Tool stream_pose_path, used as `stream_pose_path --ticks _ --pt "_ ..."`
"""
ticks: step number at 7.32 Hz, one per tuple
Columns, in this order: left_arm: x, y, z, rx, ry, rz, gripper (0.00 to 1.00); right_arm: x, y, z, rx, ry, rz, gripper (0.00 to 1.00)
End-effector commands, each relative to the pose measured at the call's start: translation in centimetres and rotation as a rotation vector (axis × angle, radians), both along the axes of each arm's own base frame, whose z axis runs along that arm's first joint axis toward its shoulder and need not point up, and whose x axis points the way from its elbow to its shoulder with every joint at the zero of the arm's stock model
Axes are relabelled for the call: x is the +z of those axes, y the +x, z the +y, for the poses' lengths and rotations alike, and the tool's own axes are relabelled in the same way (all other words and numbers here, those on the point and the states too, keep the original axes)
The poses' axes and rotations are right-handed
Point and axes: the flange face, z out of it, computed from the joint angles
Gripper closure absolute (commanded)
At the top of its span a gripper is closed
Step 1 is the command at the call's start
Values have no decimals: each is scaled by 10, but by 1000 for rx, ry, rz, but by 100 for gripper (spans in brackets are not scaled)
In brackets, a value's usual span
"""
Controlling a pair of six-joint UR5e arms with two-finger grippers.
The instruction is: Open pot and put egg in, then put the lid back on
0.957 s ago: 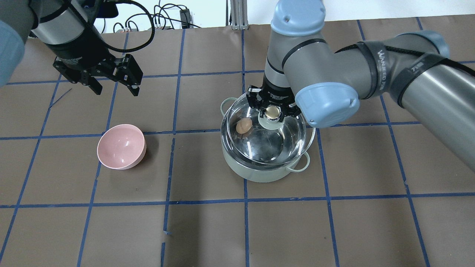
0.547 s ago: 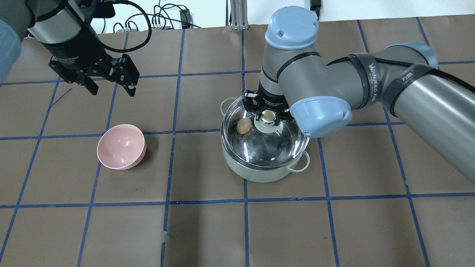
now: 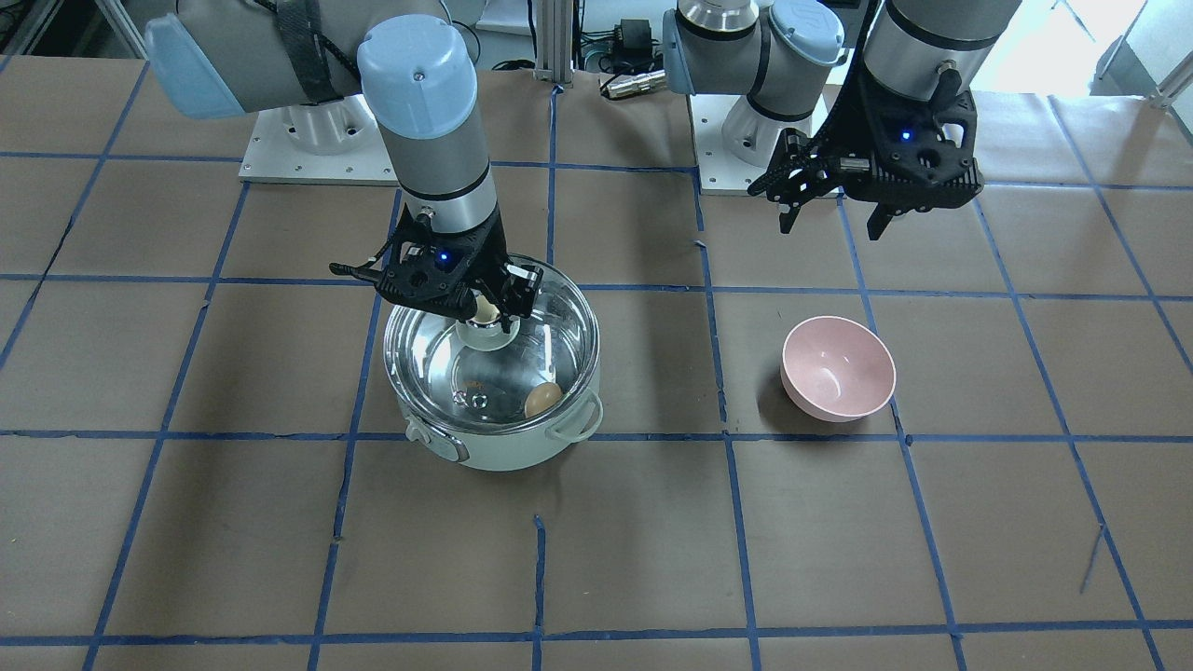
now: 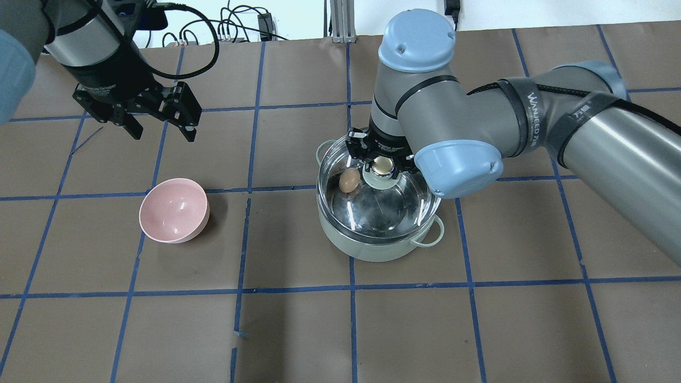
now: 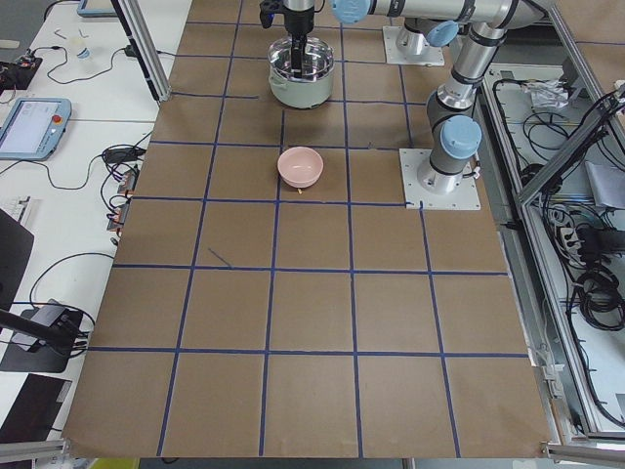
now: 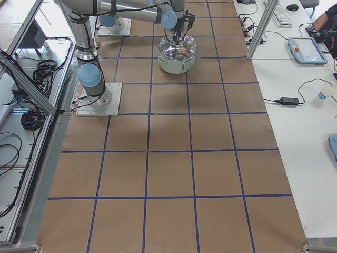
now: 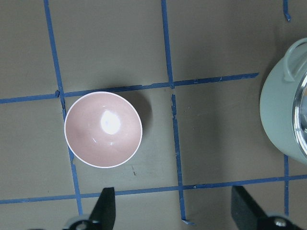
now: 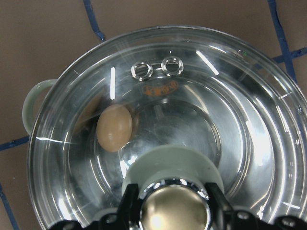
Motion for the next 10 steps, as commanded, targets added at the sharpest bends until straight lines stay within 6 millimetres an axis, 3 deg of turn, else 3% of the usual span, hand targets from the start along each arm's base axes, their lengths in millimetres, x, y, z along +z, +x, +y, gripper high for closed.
stream_pose_path --ticks 1,4,5,10 --pt "-1 0 1 1 0 0 14 1 2 1 -19 4 -22 61" --pt "6 -1 -2 42 -12 19 14 1 3 1 -21 6 -21 61" --pt "6 1 -2 121 -11 19 11 -2 4 0 -20 12 -29 61" --pt "8 1 3 137 8 18 0 -4 5 -3 -6 16 -46 61"
